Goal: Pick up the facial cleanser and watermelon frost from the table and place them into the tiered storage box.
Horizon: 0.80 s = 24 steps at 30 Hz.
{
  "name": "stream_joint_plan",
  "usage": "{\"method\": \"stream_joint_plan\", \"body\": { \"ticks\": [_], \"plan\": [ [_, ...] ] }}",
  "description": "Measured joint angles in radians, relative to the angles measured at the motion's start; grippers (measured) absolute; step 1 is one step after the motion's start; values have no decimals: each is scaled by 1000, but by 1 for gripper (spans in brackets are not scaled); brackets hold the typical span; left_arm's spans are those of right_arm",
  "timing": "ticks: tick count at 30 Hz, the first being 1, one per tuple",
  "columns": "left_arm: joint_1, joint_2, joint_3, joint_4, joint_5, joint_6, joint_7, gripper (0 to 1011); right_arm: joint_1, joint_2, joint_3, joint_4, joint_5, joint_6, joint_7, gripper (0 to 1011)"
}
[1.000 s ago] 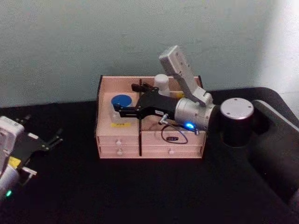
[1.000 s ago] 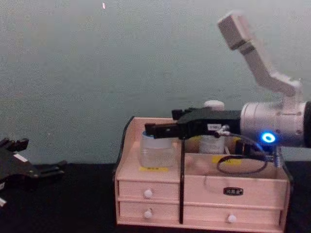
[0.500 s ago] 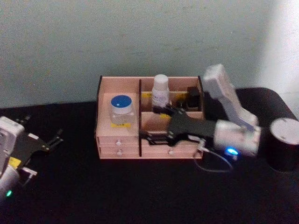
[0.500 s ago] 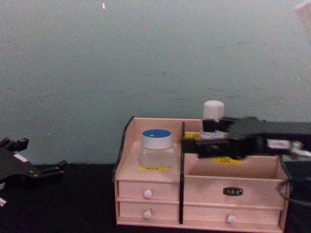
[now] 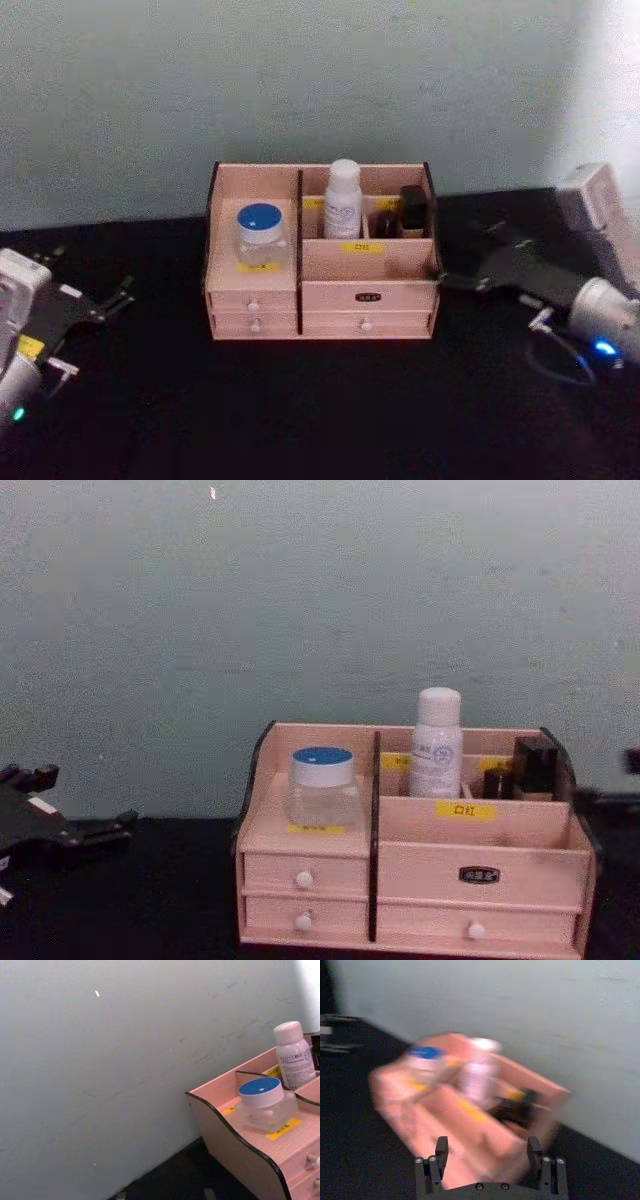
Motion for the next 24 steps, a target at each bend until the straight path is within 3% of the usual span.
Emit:
{"method": "stream_joint_plan", "body": {
  "ticks": [4, 5, 11, 18, 24],
  "plan": [
    [0, 0, 0, 0, 0, 0, 0, 1001, -38, -31, 60, 3, -50, -1, -162, 1002],
    [0, 0, 0, 0, 0, 0, 0, 1001, -43, -51, 75, 17, -73, 0, -226, 1003],
    [0, 0, 0, 0, 0, 0, 0, 1001, -24, -125, 83, 97, -163, 9, -379, 1002],
    [0, 0, 0, 0, 0, 0, 0, 1001, 10, -190, 42, 197, -256, -9, -446, 1002],
    [0, 0, 0, 0, 0, 0, 0, 1001, 28, -221, 39, 247, -274, -12, -447, 1002]
  ]
}}
